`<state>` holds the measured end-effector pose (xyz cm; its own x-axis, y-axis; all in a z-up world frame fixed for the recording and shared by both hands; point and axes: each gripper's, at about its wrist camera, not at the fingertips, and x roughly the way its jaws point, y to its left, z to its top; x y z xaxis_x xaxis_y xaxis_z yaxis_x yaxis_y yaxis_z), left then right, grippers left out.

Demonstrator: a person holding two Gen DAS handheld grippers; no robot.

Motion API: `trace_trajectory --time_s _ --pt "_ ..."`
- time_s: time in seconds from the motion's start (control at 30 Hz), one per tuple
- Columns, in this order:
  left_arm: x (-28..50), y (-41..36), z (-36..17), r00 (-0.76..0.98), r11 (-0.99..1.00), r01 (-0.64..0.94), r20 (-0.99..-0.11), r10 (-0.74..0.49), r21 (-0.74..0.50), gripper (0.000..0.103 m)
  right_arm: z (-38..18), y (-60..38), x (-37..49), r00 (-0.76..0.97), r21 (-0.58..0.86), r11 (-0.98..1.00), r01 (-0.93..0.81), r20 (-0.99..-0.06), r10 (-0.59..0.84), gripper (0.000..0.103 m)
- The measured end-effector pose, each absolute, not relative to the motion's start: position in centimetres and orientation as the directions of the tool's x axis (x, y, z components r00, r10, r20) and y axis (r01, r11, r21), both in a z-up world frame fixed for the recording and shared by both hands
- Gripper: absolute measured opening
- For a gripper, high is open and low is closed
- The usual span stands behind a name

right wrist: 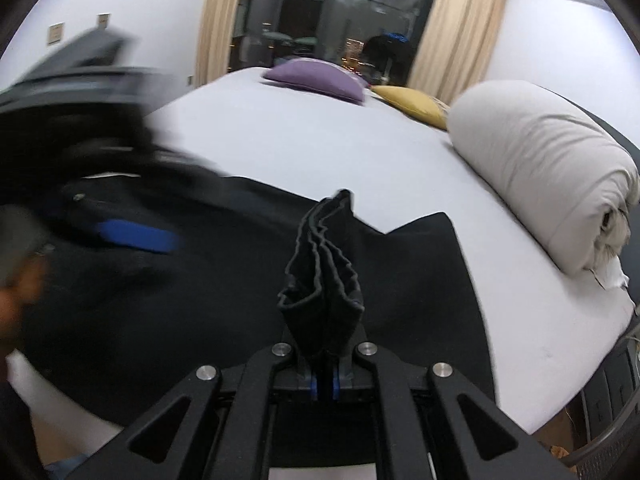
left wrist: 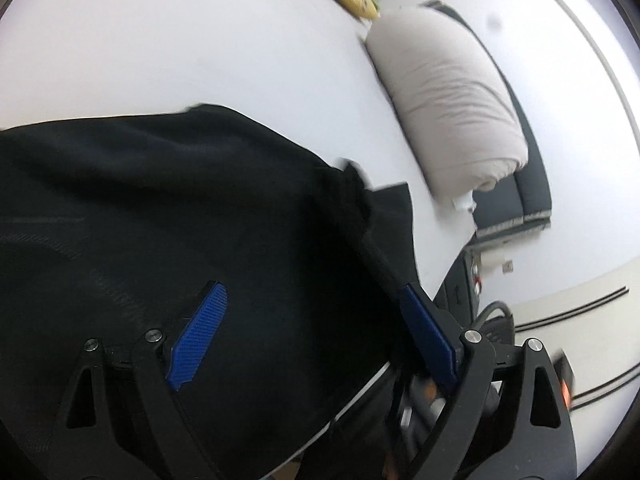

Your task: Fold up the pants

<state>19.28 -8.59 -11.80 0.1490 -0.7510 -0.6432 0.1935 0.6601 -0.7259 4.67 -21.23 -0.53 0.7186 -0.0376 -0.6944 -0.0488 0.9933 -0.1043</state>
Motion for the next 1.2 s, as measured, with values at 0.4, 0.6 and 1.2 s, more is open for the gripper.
trace_trajectory --time_s 0.4,0.6,1.2 --pt "21.7 -7.5 -14.8 0.102 0.702 0.169 -0.697 -0.710 -0.691 0.014 -1.2 -15.0 5.5 0.697 -0.159 0.964 -0.215 -0.716 0.038 0.006" --pt "21.2 -4.9 -14.6 0.135 0.726 0.186 -0.715 -0.686 -0.662 0.010 -1.9 -14.5 6.1 0.682 -0.168 0.950 -0.264 -0.729 0.061 0.007" --pt "17.5 -1.7 -12.1 0.332 0.892 0.210 -0.829 -0.450 -0.400 0.012 -3.9 -21.5 9.6 0.464 0.307 0.878 -0.367 -0.757 0.459 0.066"
